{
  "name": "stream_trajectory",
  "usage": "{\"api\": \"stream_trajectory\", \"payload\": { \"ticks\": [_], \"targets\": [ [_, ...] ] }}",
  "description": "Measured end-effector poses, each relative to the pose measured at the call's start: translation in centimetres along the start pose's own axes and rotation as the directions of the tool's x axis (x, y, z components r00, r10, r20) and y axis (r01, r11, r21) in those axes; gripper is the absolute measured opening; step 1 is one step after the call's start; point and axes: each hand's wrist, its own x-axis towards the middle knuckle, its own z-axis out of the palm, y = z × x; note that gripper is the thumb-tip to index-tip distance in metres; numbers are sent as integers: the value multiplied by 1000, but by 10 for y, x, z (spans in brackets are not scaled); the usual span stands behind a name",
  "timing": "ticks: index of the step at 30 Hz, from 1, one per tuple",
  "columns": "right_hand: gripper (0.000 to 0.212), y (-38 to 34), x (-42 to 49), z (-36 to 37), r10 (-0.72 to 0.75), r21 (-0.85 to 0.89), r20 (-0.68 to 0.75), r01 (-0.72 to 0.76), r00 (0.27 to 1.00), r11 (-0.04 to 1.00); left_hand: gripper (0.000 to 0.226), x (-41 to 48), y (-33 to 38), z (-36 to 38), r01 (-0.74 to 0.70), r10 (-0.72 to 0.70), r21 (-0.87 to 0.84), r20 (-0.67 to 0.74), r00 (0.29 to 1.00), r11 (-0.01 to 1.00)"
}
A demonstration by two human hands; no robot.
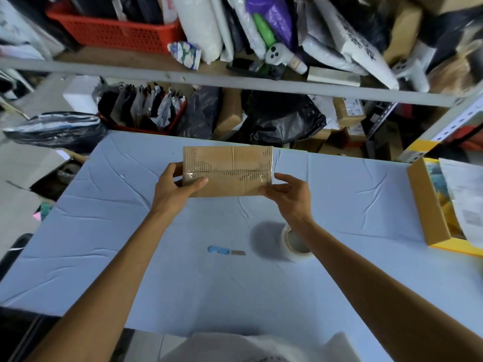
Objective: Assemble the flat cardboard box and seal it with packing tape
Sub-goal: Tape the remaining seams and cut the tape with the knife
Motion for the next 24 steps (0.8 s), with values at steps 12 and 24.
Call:
{"api": "stream_trajectory", "payload": {
  "ticks": [12, 24],
  "targets": [
    [35, -20, 0, -45, -217, 15, -85, 219, 972, 976, 43, -8, 18, 33, -24, 32, -141, 55, 998, 990],
    [60, -30, 3, -39, -145, 99, -120, 157, 982, 983, 35, -2, 41, 23, 131, -101, -456, 89, 991, 881]
  ]
}}
